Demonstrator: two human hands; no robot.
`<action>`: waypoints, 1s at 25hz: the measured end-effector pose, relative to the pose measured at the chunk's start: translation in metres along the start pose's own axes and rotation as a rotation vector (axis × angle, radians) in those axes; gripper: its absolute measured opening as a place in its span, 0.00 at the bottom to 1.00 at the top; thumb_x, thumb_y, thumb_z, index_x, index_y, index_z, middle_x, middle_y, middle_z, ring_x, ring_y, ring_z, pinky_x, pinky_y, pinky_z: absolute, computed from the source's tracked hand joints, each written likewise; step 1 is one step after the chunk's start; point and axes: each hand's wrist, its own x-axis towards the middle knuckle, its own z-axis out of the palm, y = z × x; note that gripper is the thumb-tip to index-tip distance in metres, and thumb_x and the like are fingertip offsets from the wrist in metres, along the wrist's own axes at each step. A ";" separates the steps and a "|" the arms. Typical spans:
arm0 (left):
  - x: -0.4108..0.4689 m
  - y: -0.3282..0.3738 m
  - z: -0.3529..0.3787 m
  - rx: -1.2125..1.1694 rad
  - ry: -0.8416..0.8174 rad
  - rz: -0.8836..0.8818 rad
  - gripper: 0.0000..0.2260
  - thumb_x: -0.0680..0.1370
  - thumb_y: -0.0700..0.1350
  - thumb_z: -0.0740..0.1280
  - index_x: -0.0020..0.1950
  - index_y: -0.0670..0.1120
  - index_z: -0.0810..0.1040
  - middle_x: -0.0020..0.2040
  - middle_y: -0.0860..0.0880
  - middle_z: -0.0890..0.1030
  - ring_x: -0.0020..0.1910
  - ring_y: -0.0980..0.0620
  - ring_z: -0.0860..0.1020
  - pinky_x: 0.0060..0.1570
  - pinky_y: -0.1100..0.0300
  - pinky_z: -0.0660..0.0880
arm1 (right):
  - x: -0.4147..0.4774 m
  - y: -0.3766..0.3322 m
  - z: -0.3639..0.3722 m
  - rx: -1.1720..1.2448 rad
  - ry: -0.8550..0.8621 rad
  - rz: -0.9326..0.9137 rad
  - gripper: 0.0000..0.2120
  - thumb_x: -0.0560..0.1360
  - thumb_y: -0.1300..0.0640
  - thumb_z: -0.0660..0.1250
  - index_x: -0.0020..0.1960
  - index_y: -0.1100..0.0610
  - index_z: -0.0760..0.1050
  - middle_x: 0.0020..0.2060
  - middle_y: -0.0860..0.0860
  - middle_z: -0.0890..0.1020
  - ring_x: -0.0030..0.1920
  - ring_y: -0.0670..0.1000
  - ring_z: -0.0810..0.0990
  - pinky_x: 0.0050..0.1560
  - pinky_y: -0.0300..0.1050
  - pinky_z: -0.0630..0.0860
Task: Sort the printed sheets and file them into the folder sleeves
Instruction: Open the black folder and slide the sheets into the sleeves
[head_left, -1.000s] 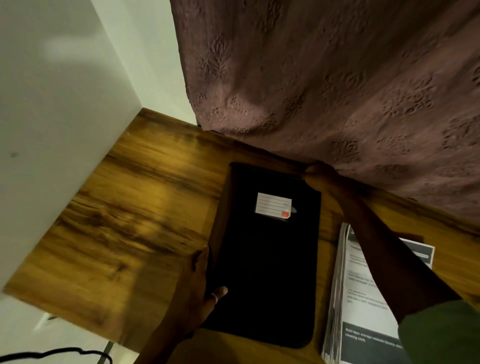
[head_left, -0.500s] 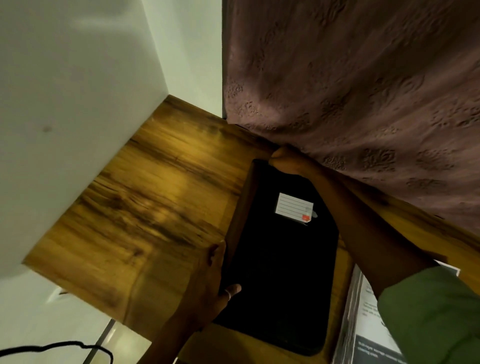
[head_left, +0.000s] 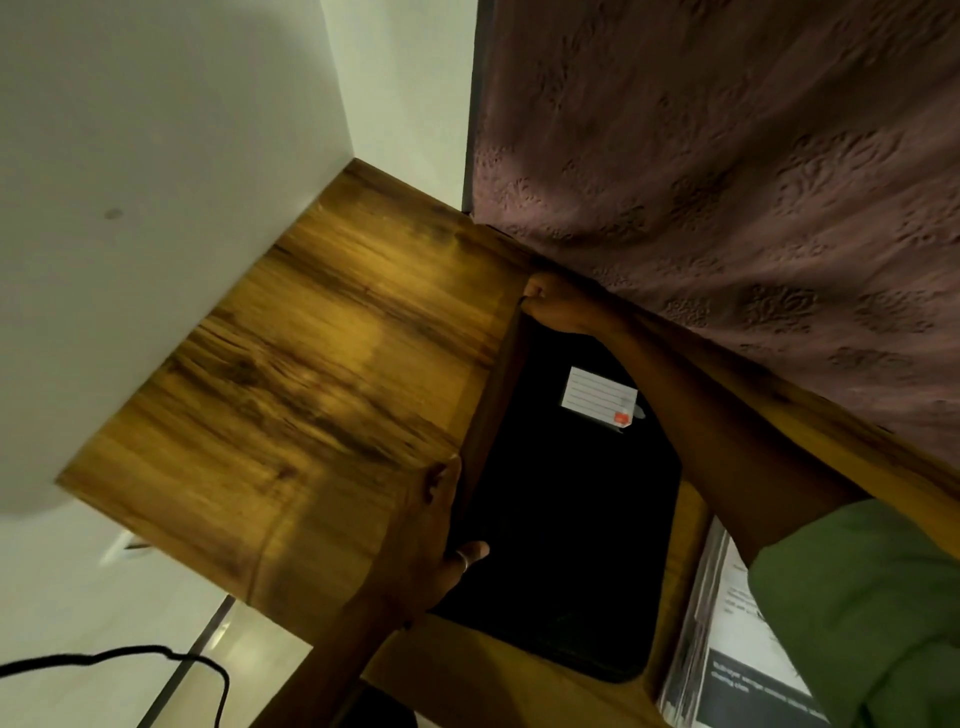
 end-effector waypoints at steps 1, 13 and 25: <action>0.000 -0.001 0.001 0.006 -0.006 0.001 0.48 0.71 0.55 0.76 0.81 0.47 0.52 0.76 0.44 0.61 0.73 0.44 0.64 0.69 0.56 0.64 | -0.003 0.000 0.003 0.018 0.027 0.019 0.12 0.75 0.55 0.61 0.36 0.59 0.69 0.33 0.54 0.70 0.34 0.52 0.70 0.37 0.46 0.67; -0.053 0.014 0.035 0.477 0.172 0.495 0.28 0.76 0.68 0.64 0.69 0.52 0.74 0.69 0.47 0.74 0.67 0.44 0.72 0.59 0.42 0.73 | -0.037 0.042 0.021 0.102 0.193 0.082 0.15 0.79 0.51 0.64 0.62 0.58 0.77 0.60 0.56 0.79 0.60 0.56 0.77 0.60 0.46 0.72; -0.064 0.027 0.063 0.575 0.079 0.826 0.19 0.77 0.61 0.68 0.61 0.52 0.80 0.61 0.51 0.78 0.59 0.50 0.74 0.50 0.51 0.78 | -0.156 0.130 0.041 0.259 0.408 0.530 0.23 0.77 0.53 0.67 0.71 0.57 0.70 0.69 0.56 0.74 0.68 0.57 0.72 0.66 0.48 0.68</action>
